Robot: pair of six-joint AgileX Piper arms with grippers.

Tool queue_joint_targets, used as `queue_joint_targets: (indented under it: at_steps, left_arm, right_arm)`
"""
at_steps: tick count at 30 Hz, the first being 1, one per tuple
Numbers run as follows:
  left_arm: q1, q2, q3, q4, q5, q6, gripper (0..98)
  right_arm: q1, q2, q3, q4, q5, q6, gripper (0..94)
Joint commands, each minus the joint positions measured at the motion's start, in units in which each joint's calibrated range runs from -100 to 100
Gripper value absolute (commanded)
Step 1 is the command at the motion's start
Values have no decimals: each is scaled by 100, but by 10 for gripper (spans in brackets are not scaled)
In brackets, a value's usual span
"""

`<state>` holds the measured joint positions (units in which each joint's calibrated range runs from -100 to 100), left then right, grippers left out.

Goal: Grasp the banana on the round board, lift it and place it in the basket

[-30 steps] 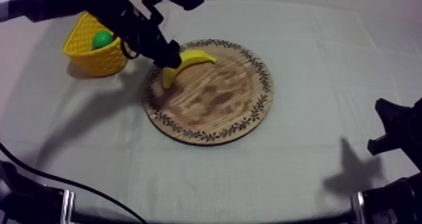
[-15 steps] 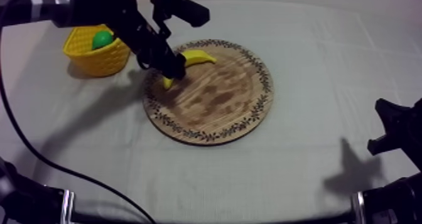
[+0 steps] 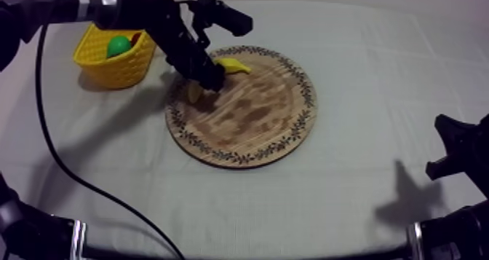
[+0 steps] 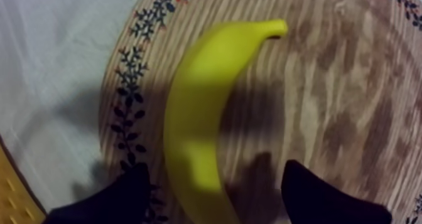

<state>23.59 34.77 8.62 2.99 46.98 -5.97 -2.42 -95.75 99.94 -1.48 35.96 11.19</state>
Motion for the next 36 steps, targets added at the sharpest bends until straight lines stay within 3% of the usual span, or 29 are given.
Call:
queue_joint_targets:
  at_steps: [1, 9, 24, 36]
  left_arm:
    - [-16, 95, -61, 16, 7, -7, 725]
    - [-86, 299, -251, 133, 1, -93, 570]
    - [-106, 527, -507, 176, 1, -88, 231]
    - [-82, 195, -319, 160, 1, -79, 186]
  right_arm:
    - [-3, 0, -5, -1, 0, 2, 3]
    - [-3, 0, -5, -1, 0, 2, 3]
    - [-3, 0, -5, -1, 0, 2, 3]
    - [-3, 0, -5, -1, 0, 2, 3]
